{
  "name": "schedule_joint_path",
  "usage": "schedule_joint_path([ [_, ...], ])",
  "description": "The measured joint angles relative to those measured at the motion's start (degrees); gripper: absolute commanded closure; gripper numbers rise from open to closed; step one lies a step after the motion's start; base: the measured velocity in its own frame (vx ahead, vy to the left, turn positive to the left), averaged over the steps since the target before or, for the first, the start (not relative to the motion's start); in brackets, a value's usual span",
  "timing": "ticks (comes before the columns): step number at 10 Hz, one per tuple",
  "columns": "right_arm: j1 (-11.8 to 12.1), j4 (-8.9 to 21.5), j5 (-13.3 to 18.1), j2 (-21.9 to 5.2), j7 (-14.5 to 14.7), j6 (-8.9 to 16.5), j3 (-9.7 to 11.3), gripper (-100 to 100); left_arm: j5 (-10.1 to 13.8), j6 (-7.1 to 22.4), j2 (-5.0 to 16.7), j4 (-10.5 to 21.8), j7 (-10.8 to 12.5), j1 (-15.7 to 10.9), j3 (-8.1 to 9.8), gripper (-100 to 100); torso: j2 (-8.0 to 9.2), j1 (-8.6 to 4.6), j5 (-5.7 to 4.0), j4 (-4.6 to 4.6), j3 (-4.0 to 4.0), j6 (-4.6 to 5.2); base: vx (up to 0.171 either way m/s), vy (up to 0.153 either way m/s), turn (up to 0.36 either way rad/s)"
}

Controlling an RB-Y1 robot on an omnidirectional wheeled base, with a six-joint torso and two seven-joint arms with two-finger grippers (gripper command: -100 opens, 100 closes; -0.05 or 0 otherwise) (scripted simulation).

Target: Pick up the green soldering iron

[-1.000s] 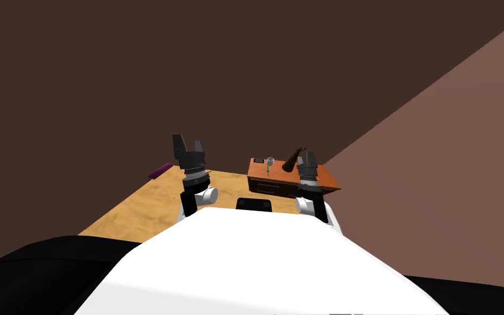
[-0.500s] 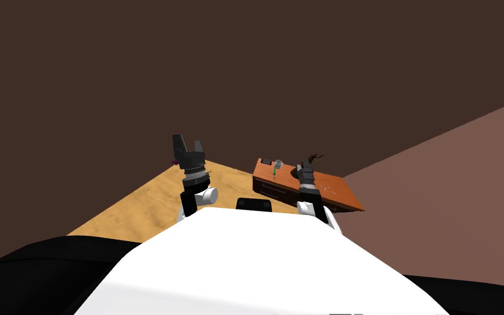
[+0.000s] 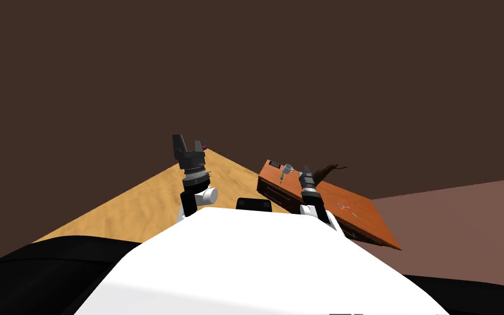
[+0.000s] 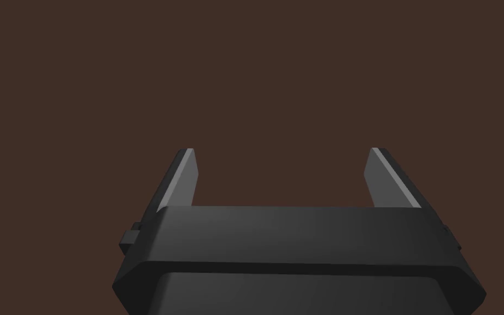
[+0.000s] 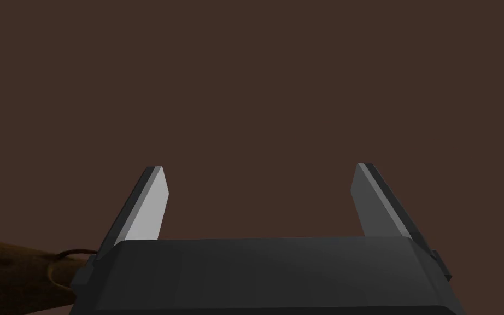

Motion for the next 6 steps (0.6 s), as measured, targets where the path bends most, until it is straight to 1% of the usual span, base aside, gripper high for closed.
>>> schedule_joint_path([
  [1, 0.3, 1.2, -0.3, 0.3, 0.5, 1.7, -0.6, -100, 0.0, 0.0, 0.0, 0.0, 0.0, 0.0, 0.00, 0, 0.02, -0.04, -0.01, 0.00, 0.01, 0.01, -0.015, -0.037, 0.433],
  [2, 0.8, 2.6, -0.7, -0.2, 0.5, 2.2, -1.1, -100, 0.0, 0.0, 0.0, 0.0, 0.0, 0.0, 0.00, 0, 0.00, -0.01, -0.01, 0.00, 0.00, 0.01, -0.012, -0.041, 0.392],
  [3, 1.3, 3.7, -1.1, -0.3, 0.7, 3.0, -1.7, -100, 0.0, 0.0, 0.0, 0.0, 0.0, 0.0, 0.00, 0, 0.00, -0.02, -0.01, 0.00, 0.00, 0.02, -0.011, -0.030, 0.292],
  [5, 1.2, 7.1, -1.6, -0.6, 1.1, 4.4, -2.8, -100, 0.0, 0.0, 0.0, 0.0, 0.0, 0.0, 0.00, 0, -0.03, 0.03, 0.00, -0.01, -0.02, 0.02, -0.016, -0.032, 0.387],
  [6, 1.8, 9.3, -2.3, -1.1, 1.4, 5.2, -3.7, -100, 0.0, 0.0, 0.0, 0.0, 0.0, 0.0, 0.01, 0, 0.00, -0.03, -0.01, -0.01, -0.01, 0.05, -0.015, -0.032, 0.337],
])
